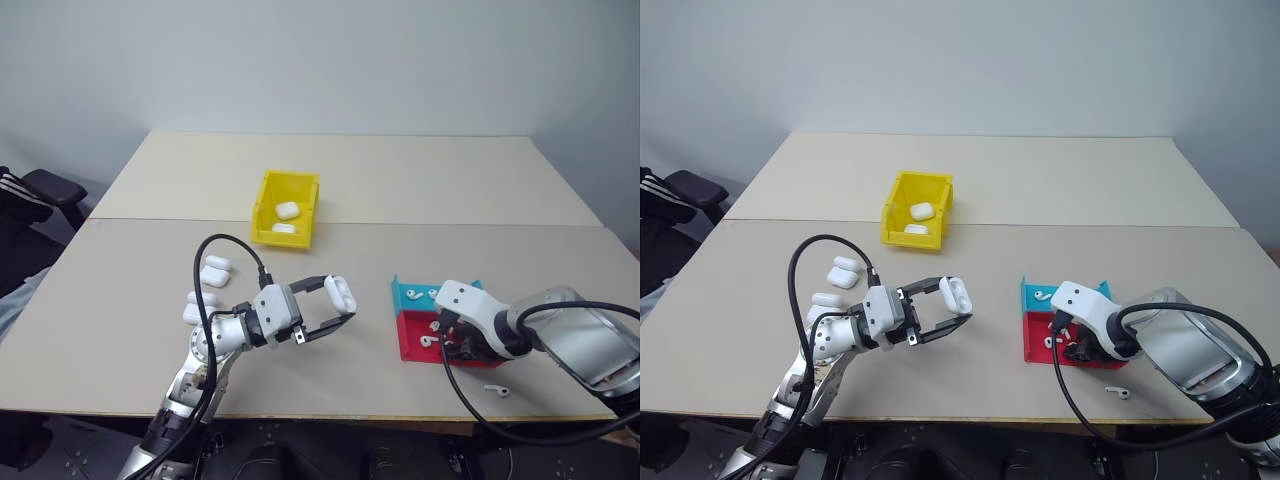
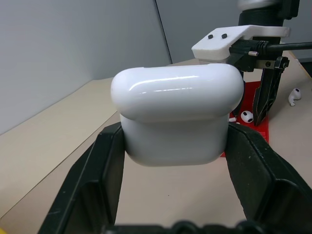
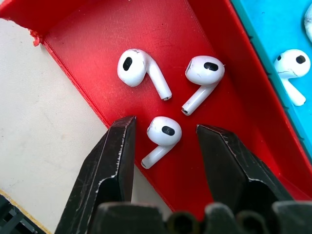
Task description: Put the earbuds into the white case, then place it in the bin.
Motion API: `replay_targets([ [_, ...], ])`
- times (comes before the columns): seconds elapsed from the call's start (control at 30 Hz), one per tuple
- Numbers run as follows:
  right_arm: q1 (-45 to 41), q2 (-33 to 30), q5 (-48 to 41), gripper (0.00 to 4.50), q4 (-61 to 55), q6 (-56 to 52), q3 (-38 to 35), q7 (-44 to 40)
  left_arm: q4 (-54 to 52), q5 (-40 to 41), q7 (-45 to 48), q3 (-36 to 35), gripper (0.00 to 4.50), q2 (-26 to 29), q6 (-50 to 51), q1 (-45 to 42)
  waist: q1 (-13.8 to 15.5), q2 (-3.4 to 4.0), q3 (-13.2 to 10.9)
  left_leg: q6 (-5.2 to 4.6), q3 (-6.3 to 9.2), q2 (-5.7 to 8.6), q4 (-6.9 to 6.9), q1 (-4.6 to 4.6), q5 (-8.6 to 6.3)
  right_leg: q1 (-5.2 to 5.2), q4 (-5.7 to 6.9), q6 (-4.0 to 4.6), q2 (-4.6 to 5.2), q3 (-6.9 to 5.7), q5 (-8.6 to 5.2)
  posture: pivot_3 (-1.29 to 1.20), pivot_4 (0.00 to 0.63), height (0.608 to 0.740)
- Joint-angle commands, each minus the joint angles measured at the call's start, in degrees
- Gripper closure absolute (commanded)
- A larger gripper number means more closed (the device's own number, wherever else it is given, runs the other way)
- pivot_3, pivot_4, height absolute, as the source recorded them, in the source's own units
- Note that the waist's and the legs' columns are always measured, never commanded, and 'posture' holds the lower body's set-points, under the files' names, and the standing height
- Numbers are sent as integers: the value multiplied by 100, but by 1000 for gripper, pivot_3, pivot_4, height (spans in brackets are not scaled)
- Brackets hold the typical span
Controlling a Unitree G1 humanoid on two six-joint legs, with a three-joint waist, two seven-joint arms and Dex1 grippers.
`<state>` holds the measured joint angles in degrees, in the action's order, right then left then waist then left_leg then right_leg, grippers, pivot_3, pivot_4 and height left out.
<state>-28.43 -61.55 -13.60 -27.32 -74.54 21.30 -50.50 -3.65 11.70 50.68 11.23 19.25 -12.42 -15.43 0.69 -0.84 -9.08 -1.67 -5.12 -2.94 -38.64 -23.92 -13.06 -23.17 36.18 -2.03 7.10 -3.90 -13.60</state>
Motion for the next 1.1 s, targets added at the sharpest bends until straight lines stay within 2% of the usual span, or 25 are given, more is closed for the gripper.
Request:
replay_targets([
  [0.03, 0, -78, -41, 2122, 5, -54, -16, 73, -85, 43, -30, -1, 1723, -26, -112, -49, 0, 0, 0, 0, 0, 0, 0, 0, 0, 0, 0, 0, 0, 0, 0, 0, 150, 740],
  [0.13, 24, -122, -55, 2122, -6, -34, -19, 62, -103, 30, -43, -1, 1723, -25, -85, -39, 0, 0, 0, -1, 0, 0, 0, 0, 0, 0, 0, 0, 0, 0, 0, 0, 150, 740],
  [0.23, 42, -153, -71, 2713, -14, -19, -6, 48, -69, 21, -38, 5, 1723, -38, -120, -58, 3, 0, 0, -2, 0, 0, 0, 0, -1, 0, 0, 0, 0, 0, 0, 0, 150, 740],
  [0.3, 48, -151, -76, 3309, -27, -35, -15, 69, -70, 25, -33, 10, 1723, -43, -114, -61, 1, 0, 0, -3, 0, 0, 0, 0, -2, 0, -1, 0, 0, 0, 0, 0, 150, 740],
  [0.77, 28, -163, -78, 3309, -47, 21, -25, 112, -75, -18, -81, 5, 1723, -59, -122, -31, 1, 0, 0, -5, 0, 0, 0, 0, -3, 0, -1, 0, 0, 0, 0, 0, 150, 740],
  [0.83, 30, -159, -83, 3634, -61, 24, -29, 113, -78, -26, -89, 7, 1723, -54, -125, -29, 1, 0, 0, -5, 0, 0, 0, 0, -3, 0, -1, 0, 0, 0, 0, 0, 150, 740],
  [0.9, 6, -145, -81, 3634, -102, -14, -67, 149, -98, -3, -105, -1, 1723, -62, -111, -34, 1, 0, 0, -5, 0, 0, 0, 0, -3, 0, -1, 0, 0, 0, 0, 0, 150, 740],
  [1.0, -101, -261, -187, 3634, -285, -41, -396, 92, -220, 152, -104, -36, 1723, -96, 0, -51, 1, 0, 0, -5, 0, 0, 0, 0, -3, 0, -1, 0, 0, 0, 0, 0, 150, 740],
  [1.1, -312, -521, -584, 3634, -658, 32, -1256, -244, -479, 587, 3, -120, 1723, -135, 233, -92, 1, 9, -1, -5, 1, 0, -2, -16, -3, -14, 1, -1, 0, 0, 0, 0, 150, 740],
])
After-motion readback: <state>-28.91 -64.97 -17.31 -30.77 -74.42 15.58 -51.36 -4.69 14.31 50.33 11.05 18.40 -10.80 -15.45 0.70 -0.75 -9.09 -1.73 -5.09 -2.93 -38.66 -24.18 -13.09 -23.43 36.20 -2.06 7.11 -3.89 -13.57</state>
